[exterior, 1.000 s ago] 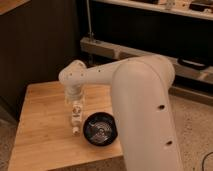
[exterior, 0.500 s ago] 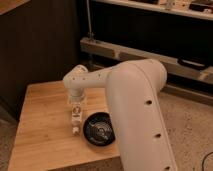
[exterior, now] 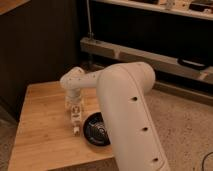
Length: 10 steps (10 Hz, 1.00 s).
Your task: Place the bottle in the ceramic bowl
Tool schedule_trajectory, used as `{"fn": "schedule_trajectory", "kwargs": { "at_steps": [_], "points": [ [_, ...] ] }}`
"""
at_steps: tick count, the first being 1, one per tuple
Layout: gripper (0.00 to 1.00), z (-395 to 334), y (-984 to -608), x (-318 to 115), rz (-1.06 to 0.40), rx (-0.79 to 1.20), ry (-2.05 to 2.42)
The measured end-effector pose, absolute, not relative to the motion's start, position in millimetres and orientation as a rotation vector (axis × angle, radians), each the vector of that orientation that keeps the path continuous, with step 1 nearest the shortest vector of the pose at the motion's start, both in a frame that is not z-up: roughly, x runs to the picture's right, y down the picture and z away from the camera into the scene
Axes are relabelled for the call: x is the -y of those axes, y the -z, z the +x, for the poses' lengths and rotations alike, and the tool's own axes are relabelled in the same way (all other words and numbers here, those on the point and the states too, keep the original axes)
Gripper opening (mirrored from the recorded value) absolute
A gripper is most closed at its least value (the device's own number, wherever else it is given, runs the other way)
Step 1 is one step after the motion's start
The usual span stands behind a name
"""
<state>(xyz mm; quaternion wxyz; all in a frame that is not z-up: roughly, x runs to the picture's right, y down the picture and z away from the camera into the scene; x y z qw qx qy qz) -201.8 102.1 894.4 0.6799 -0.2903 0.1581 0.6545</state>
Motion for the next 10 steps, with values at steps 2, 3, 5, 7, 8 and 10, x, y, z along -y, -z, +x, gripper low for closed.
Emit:
{"fn": "schedule_trajectory", "kwargs": {
  "at_steps": [2,3,5,7,8,10],
  "points": [
    [0.41,-206,-899,-105,-0.716,-0.344,-1.44],
    [0.27,-206,-898,-101,-0.746,-0.328,-1.427],
    [0.09,-215,-885,-94,-0.776,-0.297,-1.396],
    [0.0,-206,-862,-76,-0.8,-0.267,-1.391],
    [0.0,-203,-850,-68,-0.81,-0.252,-1.391],
    [0.0,-181,-819,-55,-0.836,-0.228,-1.399]
  ]
}}
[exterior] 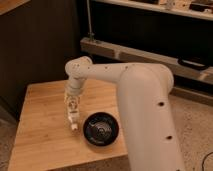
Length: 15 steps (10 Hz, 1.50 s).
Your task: Place the bottle in the ceramic bowl
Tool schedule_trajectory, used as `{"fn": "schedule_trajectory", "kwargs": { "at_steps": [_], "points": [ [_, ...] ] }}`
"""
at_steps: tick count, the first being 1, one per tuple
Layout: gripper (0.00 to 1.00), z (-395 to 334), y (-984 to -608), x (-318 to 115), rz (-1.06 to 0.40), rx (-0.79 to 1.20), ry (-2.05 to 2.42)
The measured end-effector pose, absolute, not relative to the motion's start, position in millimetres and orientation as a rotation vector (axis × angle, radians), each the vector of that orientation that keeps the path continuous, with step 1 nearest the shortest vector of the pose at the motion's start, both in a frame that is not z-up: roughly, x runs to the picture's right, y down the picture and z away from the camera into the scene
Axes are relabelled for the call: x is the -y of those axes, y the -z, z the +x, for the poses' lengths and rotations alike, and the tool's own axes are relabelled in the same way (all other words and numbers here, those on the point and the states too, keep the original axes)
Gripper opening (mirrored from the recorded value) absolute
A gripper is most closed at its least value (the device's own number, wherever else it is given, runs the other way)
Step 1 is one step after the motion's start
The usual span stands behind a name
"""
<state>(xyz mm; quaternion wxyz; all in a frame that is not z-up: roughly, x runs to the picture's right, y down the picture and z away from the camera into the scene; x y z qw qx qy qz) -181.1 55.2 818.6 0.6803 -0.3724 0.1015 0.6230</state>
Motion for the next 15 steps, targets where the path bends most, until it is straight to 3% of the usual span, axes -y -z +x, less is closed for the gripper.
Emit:
{"fn": "schedule_trajectory", "kwargs": {
  "at_steps": [6,9,10,15],
  "points": [
    [0.0,-88,-762,-80,-0.777,-0.137,-1.413],
    [0.0,-66,-753,-94,-0.734,-0.055,-1.402],
    [0.05,-60,-755,-99,-0.737,-0.037,-1.403],
    [0.54,-58,-783,-116,-0.783,-0.107,-1.385]
  ]
}}
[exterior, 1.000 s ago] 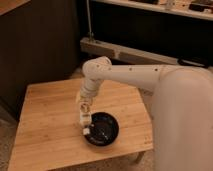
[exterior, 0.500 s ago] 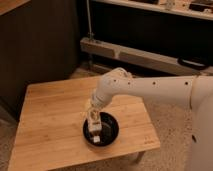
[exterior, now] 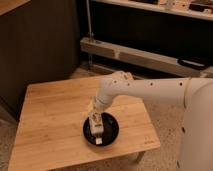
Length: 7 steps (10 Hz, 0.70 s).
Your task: Place the bottle in the ceramic bowl
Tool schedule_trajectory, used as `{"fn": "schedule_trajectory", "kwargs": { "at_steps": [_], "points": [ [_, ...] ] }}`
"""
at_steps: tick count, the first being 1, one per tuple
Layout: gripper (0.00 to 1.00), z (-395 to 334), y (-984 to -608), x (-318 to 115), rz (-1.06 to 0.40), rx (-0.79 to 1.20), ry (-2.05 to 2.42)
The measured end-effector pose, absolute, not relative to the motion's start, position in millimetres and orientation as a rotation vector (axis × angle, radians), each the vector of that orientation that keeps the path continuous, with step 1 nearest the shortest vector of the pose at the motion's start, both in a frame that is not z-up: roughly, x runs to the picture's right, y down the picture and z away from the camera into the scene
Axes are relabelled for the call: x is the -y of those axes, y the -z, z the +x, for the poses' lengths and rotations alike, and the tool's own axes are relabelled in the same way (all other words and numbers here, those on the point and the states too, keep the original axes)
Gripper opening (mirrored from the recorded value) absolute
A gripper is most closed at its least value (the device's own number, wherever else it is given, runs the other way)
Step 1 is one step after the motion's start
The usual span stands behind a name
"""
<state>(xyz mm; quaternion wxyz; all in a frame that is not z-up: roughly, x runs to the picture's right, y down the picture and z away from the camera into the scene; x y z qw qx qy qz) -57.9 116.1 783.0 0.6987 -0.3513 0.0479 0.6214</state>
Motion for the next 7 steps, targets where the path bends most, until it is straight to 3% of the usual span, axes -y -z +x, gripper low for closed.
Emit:
{"fn": "schedule_trajectory", "kwargs": {
  "at_steps": [2,3,7],
  "points": [
    [0.74,-55.2,-786.1,-120.8,-0.775,-0.099,-1.38],
    [0.79,-53.9,-785.4,-121.7,-0.77,-0.077,-1.374],
    [0.8,-51.3,-785.0,-124.8,-0.796,-0.022,-1.354]
  ]
}}
